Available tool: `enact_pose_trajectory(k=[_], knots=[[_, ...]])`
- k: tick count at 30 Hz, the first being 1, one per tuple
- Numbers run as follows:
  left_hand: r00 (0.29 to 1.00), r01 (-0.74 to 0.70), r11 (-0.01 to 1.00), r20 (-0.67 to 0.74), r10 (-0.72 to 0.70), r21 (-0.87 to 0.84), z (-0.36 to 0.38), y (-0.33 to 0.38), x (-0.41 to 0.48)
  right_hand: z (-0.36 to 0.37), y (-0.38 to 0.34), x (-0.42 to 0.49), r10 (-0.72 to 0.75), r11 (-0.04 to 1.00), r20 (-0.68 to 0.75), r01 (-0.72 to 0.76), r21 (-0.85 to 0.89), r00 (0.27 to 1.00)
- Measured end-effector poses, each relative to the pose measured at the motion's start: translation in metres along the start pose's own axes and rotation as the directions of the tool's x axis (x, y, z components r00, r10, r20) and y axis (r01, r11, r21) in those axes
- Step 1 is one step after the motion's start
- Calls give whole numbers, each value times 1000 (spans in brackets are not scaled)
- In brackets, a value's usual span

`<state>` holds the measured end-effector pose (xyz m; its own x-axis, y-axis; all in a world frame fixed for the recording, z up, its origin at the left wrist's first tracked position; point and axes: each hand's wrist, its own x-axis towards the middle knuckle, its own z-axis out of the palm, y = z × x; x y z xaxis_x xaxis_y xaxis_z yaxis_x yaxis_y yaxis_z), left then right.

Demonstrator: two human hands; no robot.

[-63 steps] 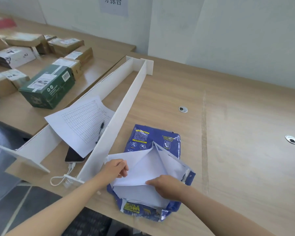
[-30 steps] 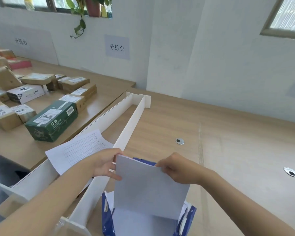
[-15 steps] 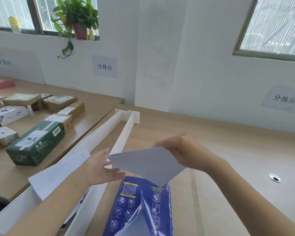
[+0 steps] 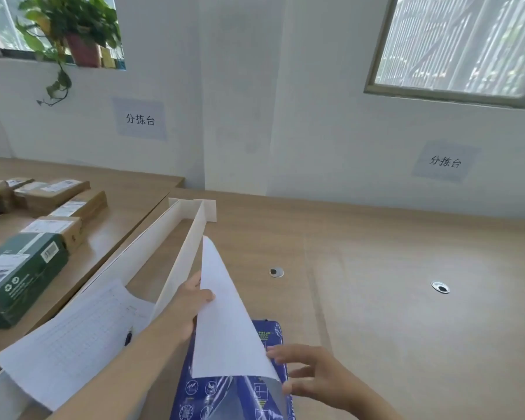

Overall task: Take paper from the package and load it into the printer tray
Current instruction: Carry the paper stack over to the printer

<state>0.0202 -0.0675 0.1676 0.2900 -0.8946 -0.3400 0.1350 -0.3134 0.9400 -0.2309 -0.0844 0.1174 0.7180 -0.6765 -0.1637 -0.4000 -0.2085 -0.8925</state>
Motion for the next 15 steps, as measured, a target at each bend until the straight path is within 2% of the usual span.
enact_pose_trajectory(k=[2,4,6,9,12,15], knots=[[993,-93,995,83,89,42,6,9,-4,6,10,5,118,989,-96,-108,103,988],[971,-160,986,184,151,35,12,18,-10,11,15,12,218,941,-184,-156,301,959],[936,-213,977,286,206,-6,15,24,-13,12,18,20,296,832,-188,-156,533,936],[877,-254,966,413,247,-39,16,30,-14,9,26,33,284,649,-137,-85,756,949],[830,-276,961,499,249,-21,19,30,-8,1,30,36,330,509,-164,-29,860,930],[817,-292,956,518,253,-6,20,27,2,-11,34,29,341,523,-308,93,847,888]])
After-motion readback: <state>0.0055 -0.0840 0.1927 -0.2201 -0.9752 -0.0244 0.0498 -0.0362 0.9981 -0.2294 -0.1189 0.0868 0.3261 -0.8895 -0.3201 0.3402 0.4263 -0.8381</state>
